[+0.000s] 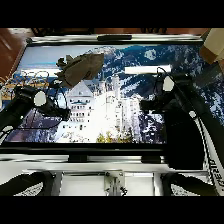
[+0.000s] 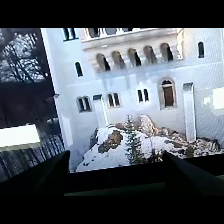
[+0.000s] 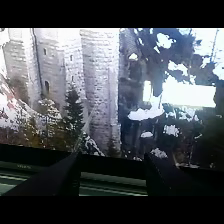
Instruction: Fold the shirts.
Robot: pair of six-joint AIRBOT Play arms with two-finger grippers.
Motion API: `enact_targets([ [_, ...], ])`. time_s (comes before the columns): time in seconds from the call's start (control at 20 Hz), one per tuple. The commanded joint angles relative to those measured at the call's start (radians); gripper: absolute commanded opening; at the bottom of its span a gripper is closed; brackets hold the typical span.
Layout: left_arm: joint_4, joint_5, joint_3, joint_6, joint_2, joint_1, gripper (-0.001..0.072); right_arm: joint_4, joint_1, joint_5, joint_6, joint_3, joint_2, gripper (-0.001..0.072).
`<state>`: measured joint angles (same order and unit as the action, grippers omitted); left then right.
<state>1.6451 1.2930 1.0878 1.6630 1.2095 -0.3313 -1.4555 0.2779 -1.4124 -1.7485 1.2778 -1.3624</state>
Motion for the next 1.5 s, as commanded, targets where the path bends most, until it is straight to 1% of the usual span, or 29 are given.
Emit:
enact_targets([
  [0.0, 0.000, 0.000, 0.000, 0.000, -0.001, 0.000, 0.0718, 0.000, 0.000, 0.000, 0.000, 0.001, -0.001, 0.0507],
  [0.7, 0.000, 0.000, 0.000, 0.000, -0.001, 0.001, 0.0718, 0.002, 0.000, 0.000, -0.003, 0.001, -0.001, 0.0507],
  [0.8, -0.016, -0.008, 0.000, 0.000, 0.001, 0.000, 0.0718, 0.014, 0.000, 0.039, -0.005, 0.001, -0.001, 0.0507],
  [0.9, -0.049, -0.061, 0.000, 0.000, 0.009, 0.000, 0.0717, 0.006, 0.000, 0.098, -0.003, 0.001, -0.001, 0.0507],
  [0.95, -0.050, -0.079, 0.000, 0.013, 0.016, 0.000, 0.0718, -0.002, 0.000, 0.105, 0.011, 0.001, -0.001, 0.0507],
  [1.05, -0.050, -0.081, 0.000, 0.091, 0.026, -0.001, 0.0717, -0.034, 0.000, 0.111, 0.043, 0.001, -0.001, 0.0507],
  [1.2, -0.071, -0.083, 0.000, 0.114, 0.037, -0.001, 0.0718, -0.079, 0.000, 0.134, 0.080, 0.001, -0.002, 0.0507],
  [1.3, -0.082, -0.154, 0.006, 0.075, 0.038, -0.001, 0.0718, -0.082, 0.000, 0.212, 0.082, 0.001, -0.002, 0.0507],
  [1.35, -0.077, -0.235, 0.022, 0.043, 0.042, 0.006, 0.0716, -0.078, 0.000, 0.262, 0.082, 0.001, -0.002, 0.0507],
  [1.4, -0.059, -0.312, 0.064, 0.066, 0.063, 0.027, 0.0716, -0.067, 0.000, 0.314, 0.082, 0.001, -0.002, 0.0507],
  [1.45, -0.042, -0.340, 0.139, 0.098, 0.106, 0.062, 0.0716, -0.052, 0.000, 0.355, 0.082, 0.001, -0.002, 0.0507],
])
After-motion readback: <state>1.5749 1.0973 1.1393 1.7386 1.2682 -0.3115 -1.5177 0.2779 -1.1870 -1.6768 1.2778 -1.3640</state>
